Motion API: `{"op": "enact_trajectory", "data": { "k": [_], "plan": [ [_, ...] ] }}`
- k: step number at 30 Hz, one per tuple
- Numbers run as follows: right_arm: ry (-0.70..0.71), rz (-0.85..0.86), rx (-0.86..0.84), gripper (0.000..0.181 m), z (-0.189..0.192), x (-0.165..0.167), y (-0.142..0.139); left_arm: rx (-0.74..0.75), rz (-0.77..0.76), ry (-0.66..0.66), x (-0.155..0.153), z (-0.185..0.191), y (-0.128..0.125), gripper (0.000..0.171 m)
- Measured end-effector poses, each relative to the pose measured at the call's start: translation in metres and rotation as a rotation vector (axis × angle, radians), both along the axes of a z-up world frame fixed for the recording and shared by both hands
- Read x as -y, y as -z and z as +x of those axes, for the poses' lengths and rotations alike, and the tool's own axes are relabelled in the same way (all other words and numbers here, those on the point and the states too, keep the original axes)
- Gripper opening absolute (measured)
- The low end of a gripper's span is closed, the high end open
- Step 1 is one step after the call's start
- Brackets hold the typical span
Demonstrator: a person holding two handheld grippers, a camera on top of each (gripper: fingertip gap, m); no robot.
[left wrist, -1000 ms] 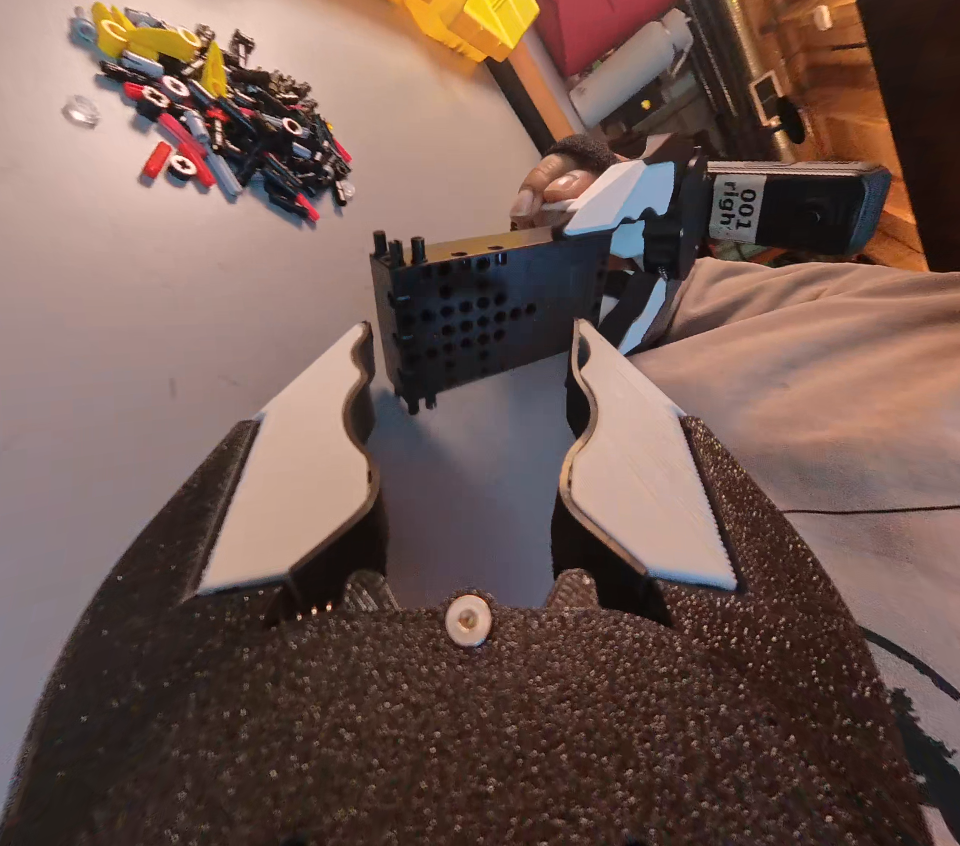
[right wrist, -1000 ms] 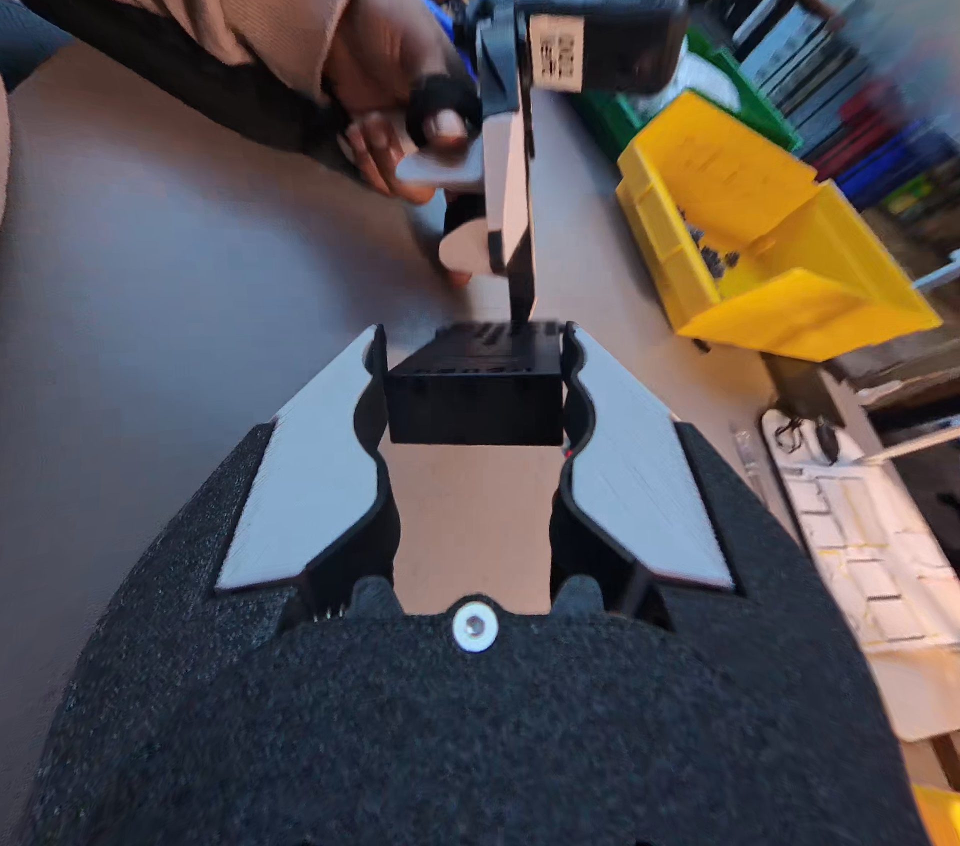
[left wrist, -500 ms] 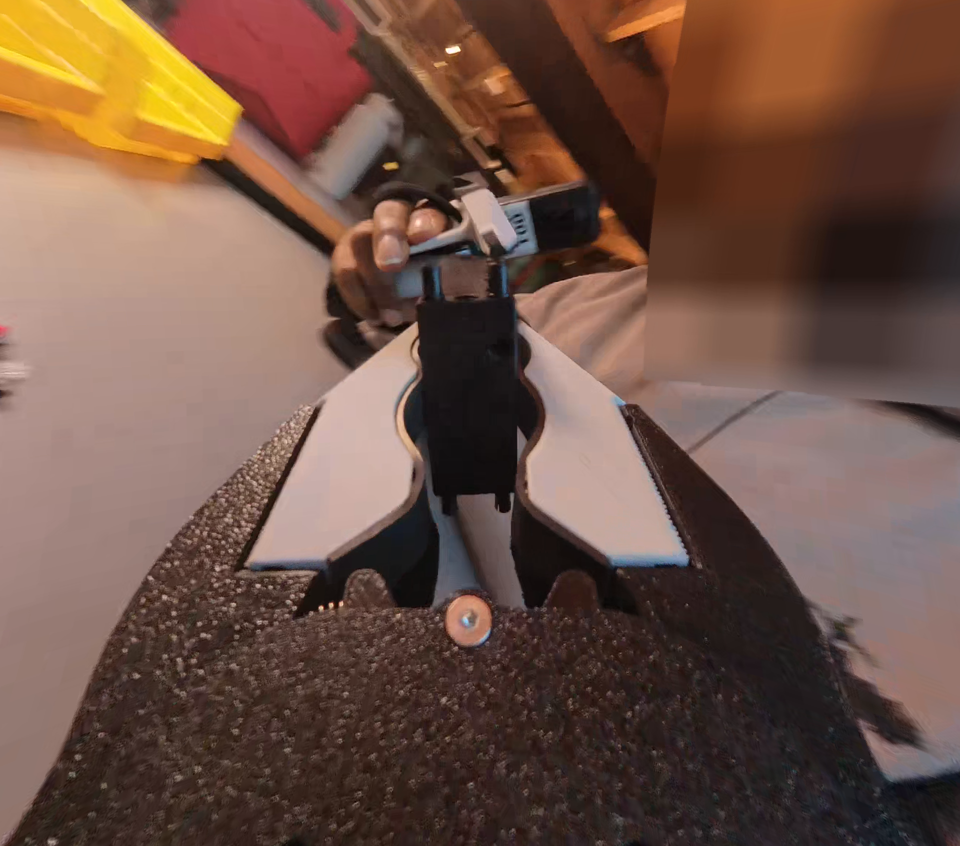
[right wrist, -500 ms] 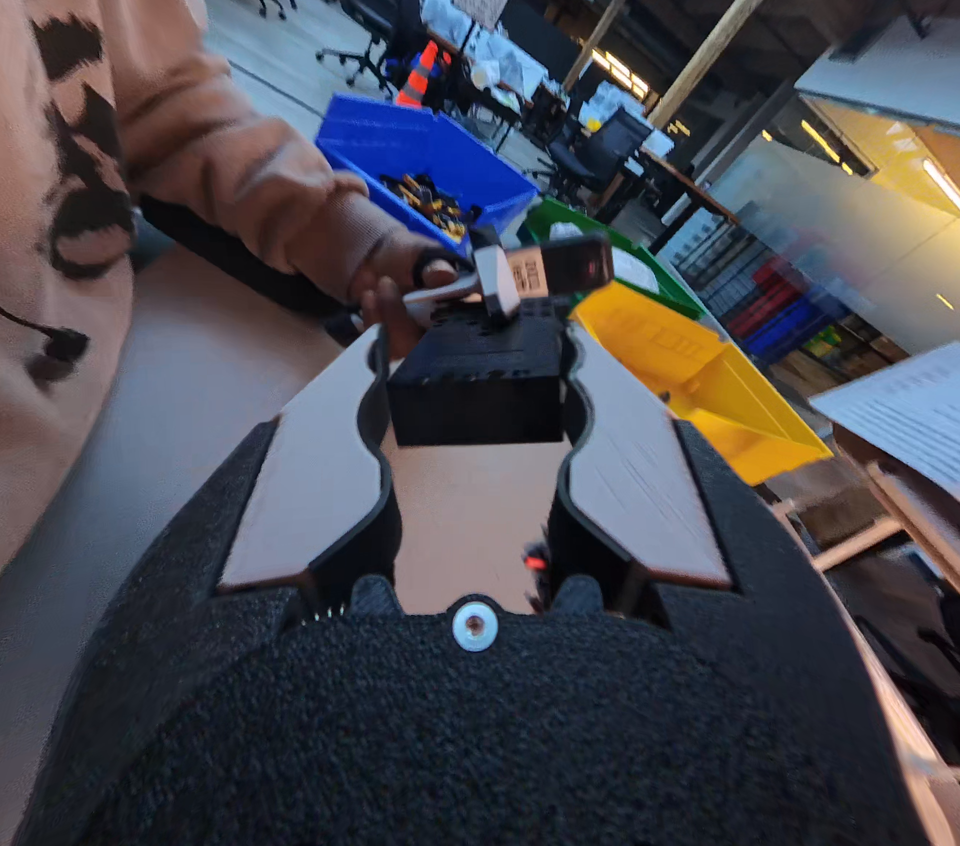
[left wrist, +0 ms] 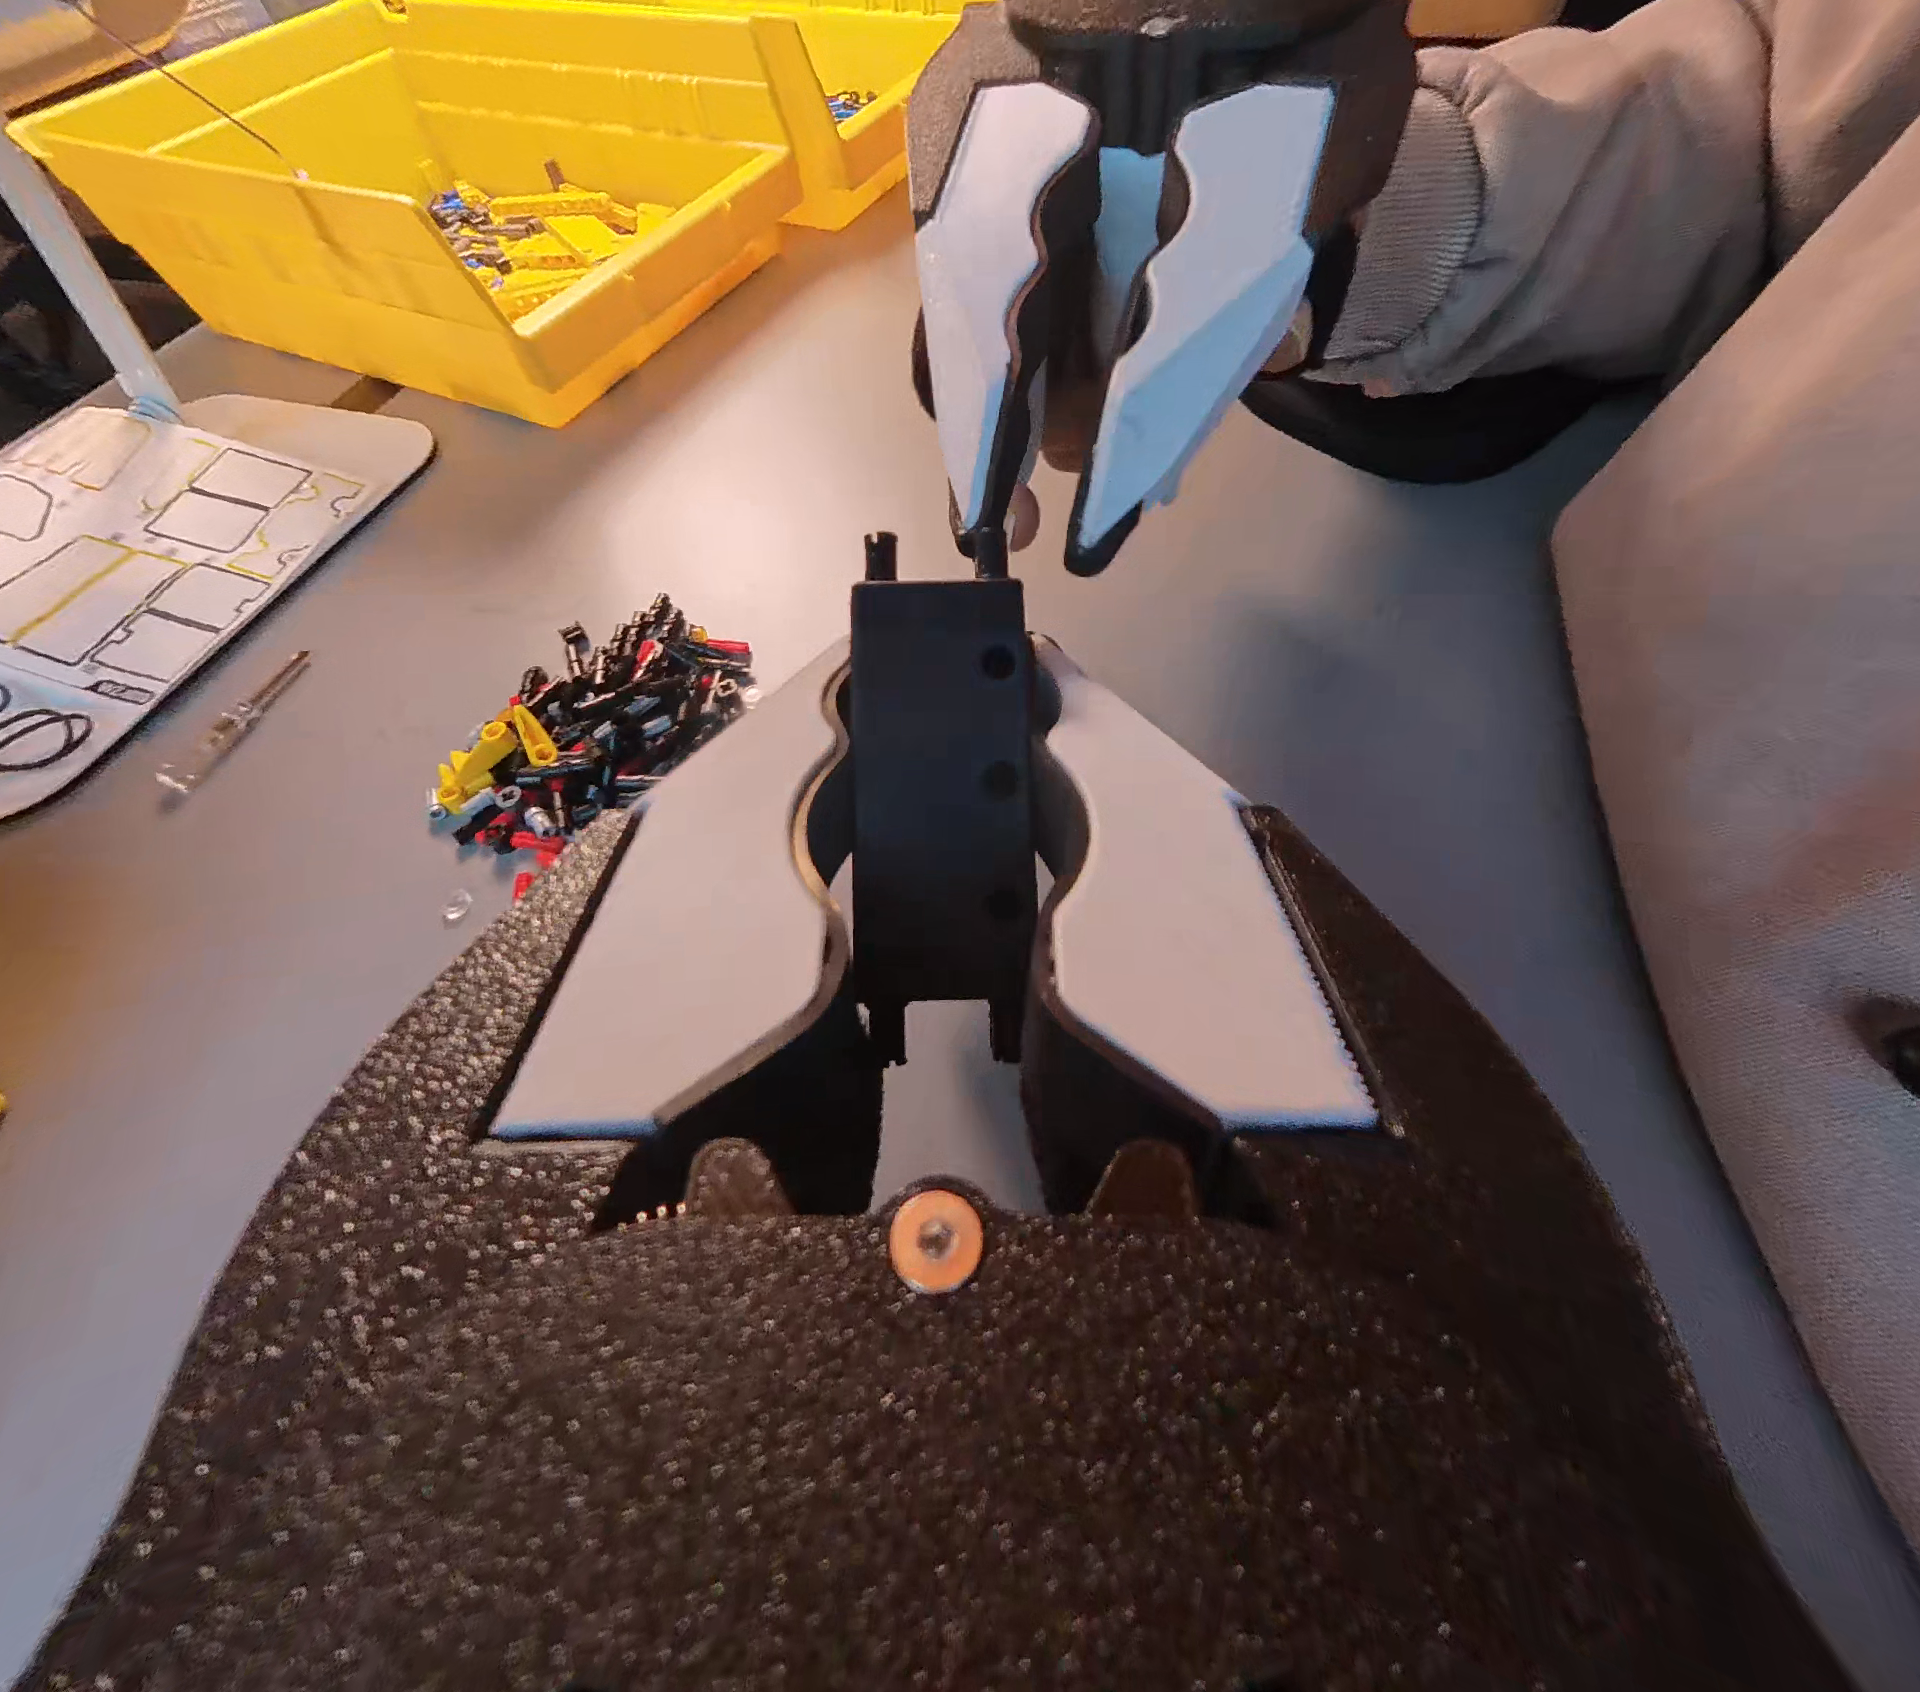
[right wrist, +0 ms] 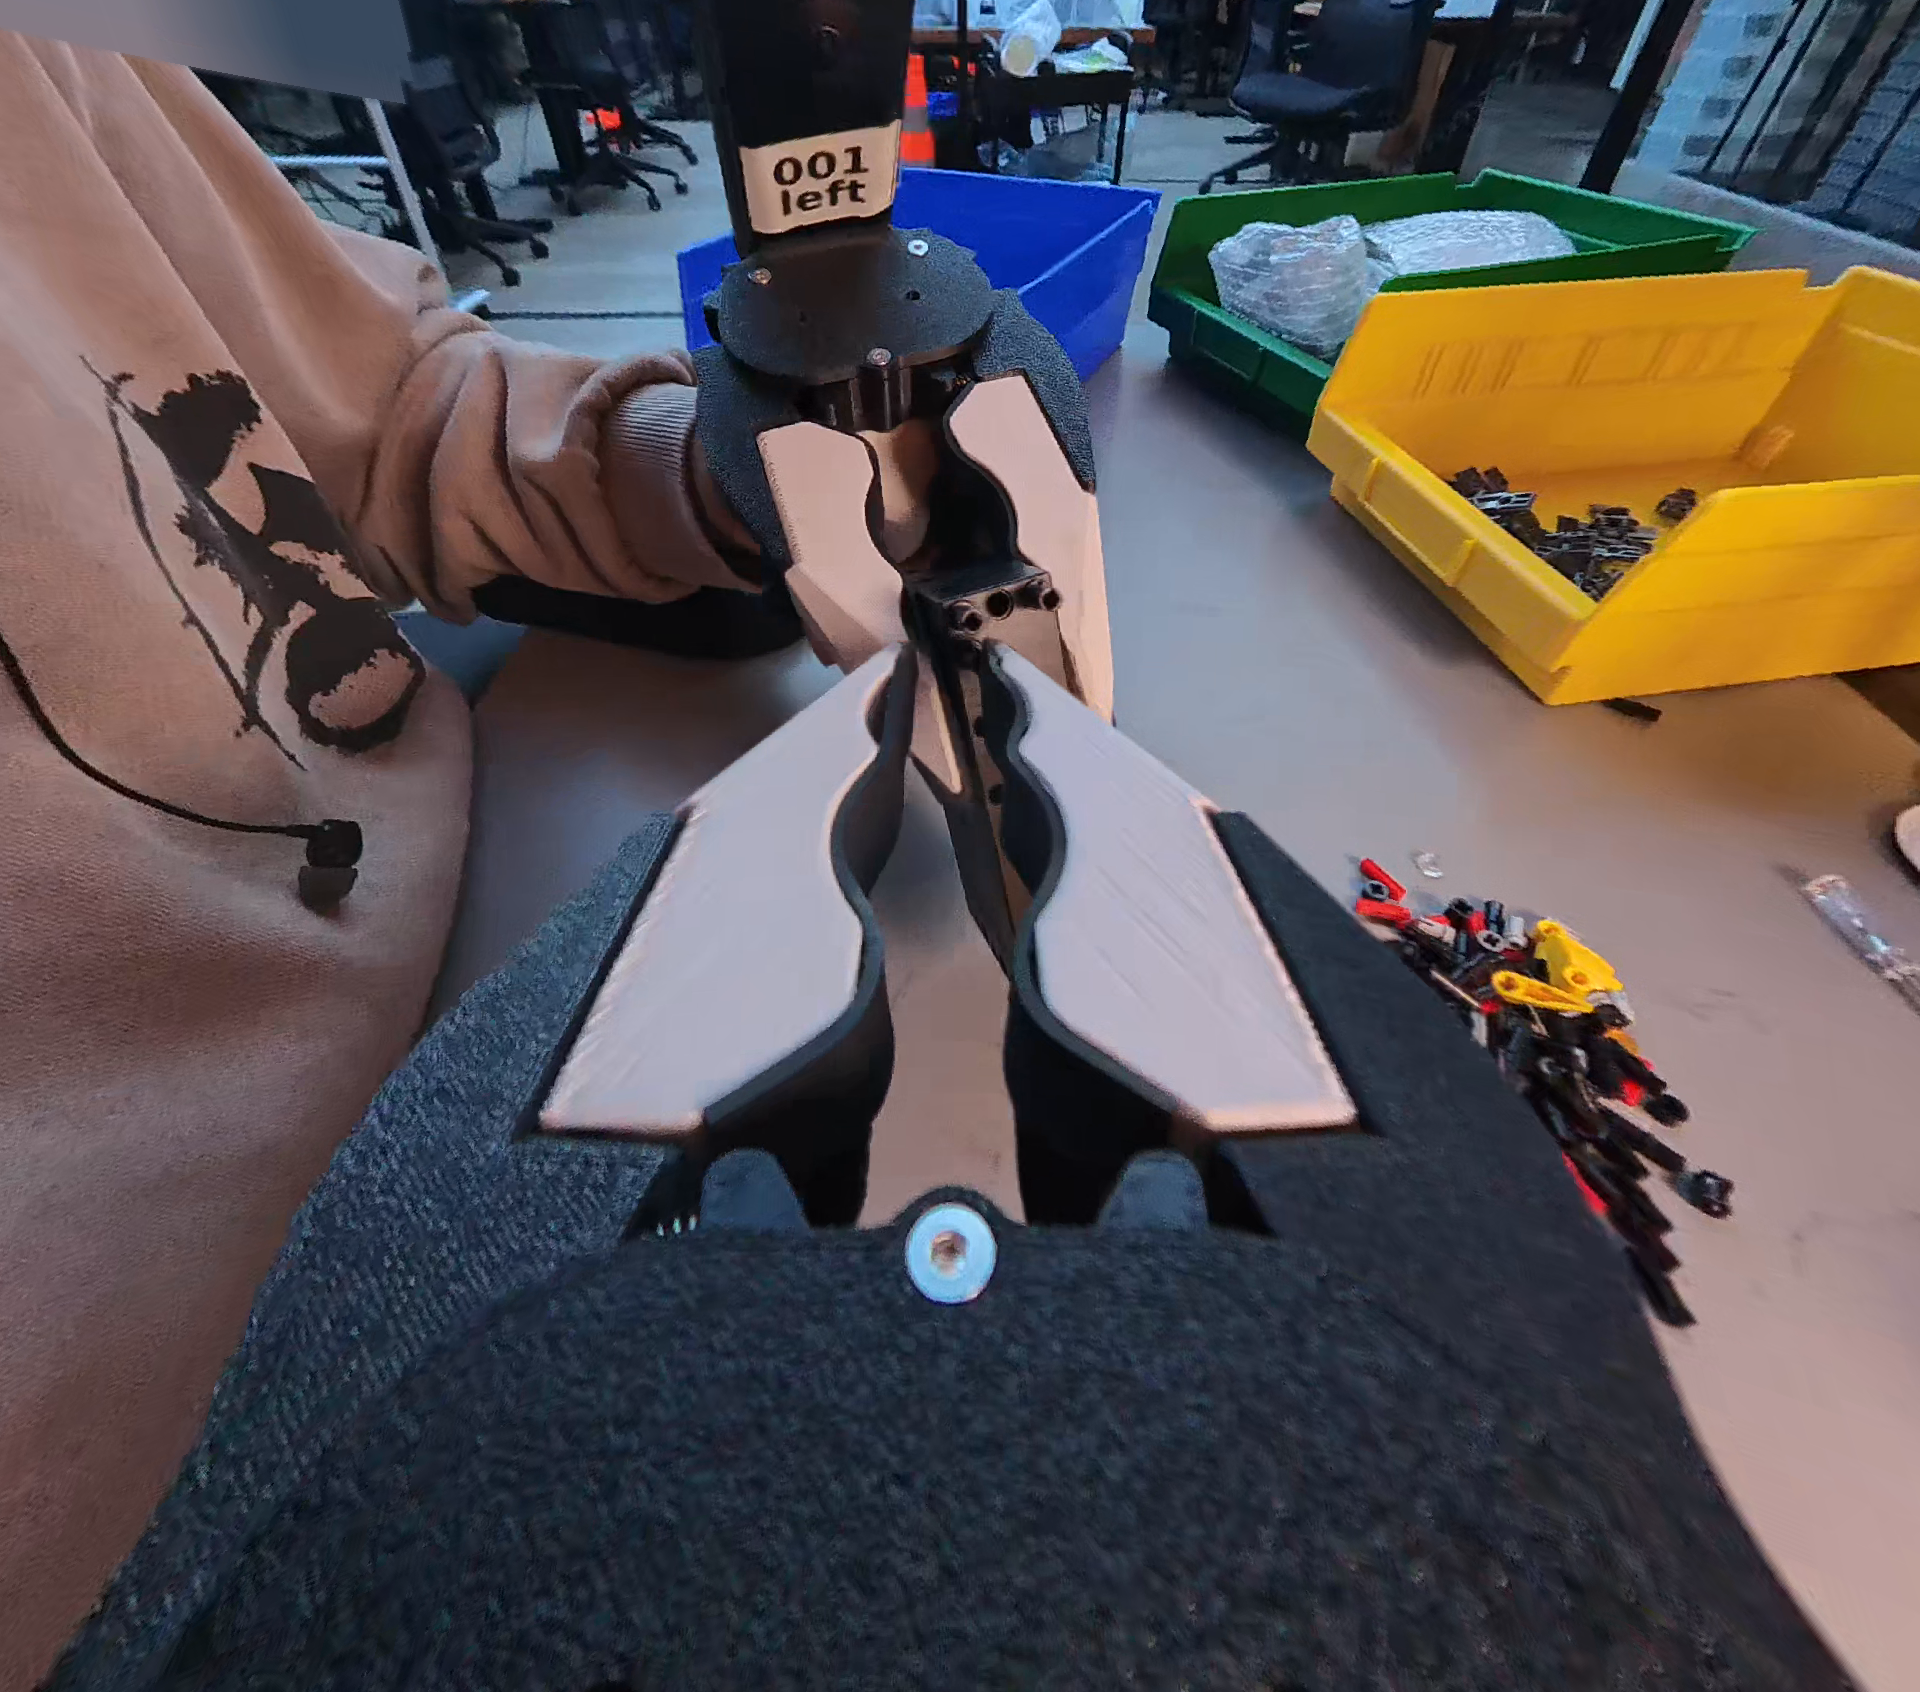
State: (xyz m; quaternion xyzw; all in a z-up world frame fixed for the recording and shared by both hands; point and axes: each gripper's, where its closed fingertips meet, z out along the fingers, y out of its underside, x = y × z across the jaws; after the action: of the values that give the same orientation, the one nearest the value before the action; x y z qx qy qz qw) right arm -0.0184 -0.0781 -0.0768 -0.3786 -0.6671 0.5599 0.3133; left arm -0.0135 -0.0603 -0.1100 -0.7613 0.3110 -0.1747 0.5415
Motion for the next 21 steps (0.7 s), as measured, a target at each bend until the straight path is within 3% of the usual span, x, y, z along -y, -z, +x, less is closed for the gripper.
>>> {"op": "enact_trajectory", "data": {
  "k": [11,12,21],
  "plan": [
    [-0.089,0.003,-0.004,0.005,0.006,0.012,0.002,0.098,-0.045,0.117,0.014,0.017,-0.005,0.031],
    [-0.095,-0.005,-0.008,0.004,0.006,0.013,0.001,0.105,-0.048,0.124,0.015,0.018,-0.005,0.025],
    [-0.159,-0.180,-0.068,0.001,0.007,0.016,-0.011,0.295,-0.110,0.176,0.022,0.021,-0.020,0.027]
  ]
}}
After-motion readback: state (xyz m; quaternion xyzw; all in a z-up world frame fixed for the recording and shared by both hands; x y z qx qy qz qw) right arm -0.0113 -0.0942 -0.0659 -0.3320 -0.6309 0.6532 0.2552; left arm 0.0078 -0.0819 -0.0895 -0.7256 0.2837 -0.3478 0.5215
